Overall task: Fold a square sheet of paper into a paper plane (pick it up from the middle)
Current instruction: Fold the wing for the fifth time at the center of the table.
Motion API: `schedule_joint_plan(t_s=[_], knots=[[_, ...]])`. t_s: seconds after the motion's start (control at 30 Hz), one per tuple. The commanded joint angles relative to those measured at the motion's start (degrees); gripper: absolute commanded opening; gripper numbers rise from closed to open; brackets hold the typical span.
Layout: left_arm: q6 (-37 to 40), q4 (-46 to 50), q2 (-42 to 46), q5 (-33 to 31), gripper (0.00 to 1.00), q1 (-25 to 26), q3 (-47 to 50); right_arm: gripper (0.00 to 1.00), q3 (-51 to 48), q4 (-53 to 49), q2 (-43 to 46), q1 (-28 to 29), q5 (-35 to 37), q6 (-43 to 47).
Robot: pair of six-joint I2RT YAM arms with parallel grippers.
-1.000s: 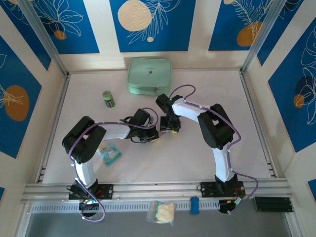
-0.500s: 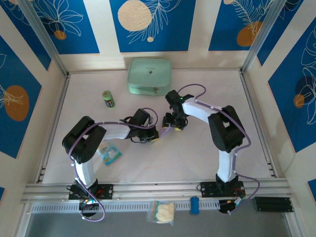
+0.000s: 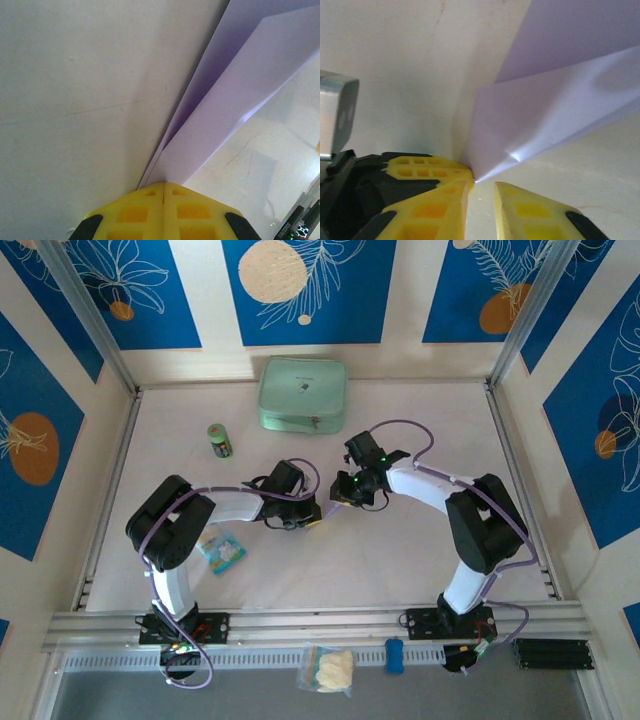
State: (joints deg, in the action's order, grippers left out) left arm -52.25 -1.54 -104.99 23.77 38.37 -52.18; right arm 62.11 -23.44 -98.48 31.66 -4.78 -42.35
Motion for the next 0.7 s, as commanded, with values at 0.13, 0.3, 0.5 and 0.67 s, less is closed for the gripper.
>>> schedule_joint_plan(t_s=[0.13,0.3,0.5,0.67], knots=[[0.57,5.99,-2.78,-2.06,0.00,-0.31,0.94,0.12,0.45,4.81,-4.74,1.74,-1.66,-1.62],[0.51,6.29,-2.51,-2.24,0.00,-0.23,1.03,0.09,0.65,4.63,-6.93,2.29,-1.29,-1.09],[0.47,6.44,-2.17,-2.15,0.00,-0.22,1.06,0.08,0.21,4.65,-8.52,2.18,-0.29,0.00],[0.08,5.72,-1.53,-2.34,0.00,-0.30,2.12,0.07,-0.65,4.67,-10.27,1.61,1.42,1.49]])
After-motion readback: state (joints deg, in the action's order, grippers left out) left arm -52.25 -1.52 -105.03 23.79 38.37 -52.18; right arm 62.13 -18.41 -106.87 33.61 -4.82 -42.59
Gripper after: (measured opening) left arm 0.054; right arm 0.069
